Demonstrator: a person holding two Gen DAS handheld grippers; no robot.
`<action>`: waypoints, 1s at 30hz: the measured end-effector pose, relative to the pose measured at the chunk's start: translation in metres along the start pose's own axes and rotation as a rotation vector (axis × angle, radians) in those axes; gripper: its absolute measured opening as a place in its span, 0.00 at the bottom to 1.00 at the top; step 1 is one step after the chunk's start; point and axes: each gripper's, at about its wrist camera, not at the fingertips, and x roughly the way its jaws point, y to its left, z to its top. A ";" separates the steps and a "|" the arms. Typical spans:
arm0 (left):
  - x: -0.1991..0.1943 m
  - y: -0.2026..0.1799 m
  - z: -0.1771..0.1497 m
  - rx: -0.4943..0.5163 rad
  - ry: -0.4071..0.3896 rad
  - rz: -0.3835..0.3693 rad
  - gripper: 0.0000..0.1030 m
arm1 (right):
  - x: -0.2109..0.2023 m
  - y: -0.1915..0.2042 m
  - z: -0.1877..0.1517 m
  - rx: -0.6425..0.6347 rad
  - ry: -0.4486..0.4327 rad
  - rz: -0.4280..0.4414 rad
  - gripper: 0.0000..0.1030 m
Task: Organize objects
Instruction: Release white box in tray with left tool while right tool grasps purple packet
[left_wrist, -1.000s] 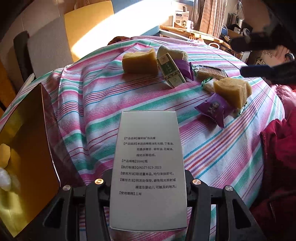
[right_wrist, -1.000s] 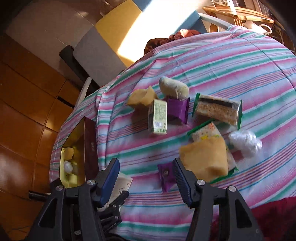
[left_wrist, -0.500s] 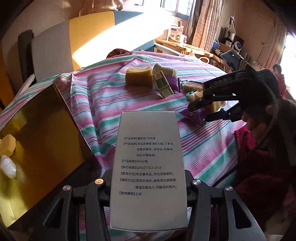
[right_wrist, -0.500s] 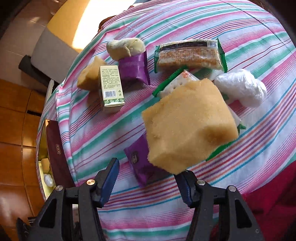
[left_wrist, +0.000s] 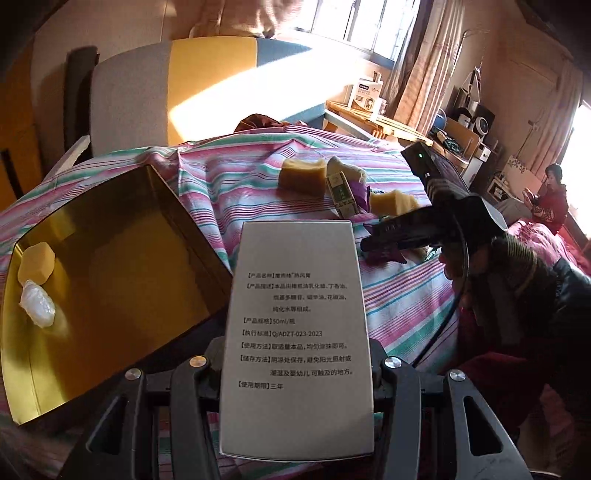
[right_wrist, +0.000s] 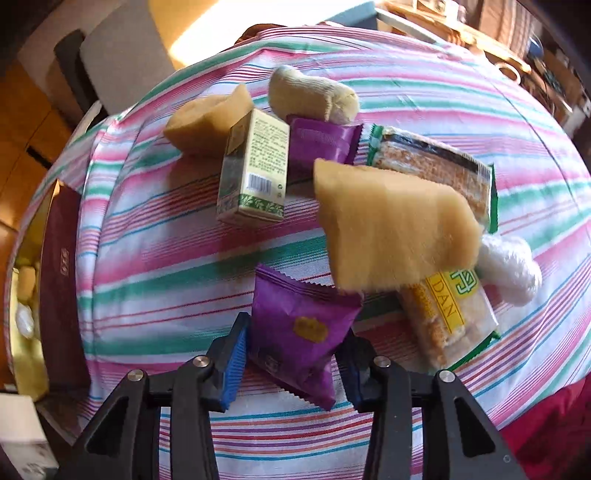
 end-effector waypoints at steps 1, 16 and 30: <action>-0.004 0.007 -0.001 -0.021 -0.005 0.006 0.49 | 0.001 0.001 -0.002 -0.027 -0.006 -0.012 0.40; -0.060 0.127 -0.018 -0.361 -0.059 0.259 0.49 | 0.001 0.005 -0.005 -0.120 -0.037 -0.042 0.40; -0.038 0.199 -0.033 -0.426 0.029 0.484 0.49 | -0.003 0.004 -0.010 -0.138 -0.049 -0.048 0.40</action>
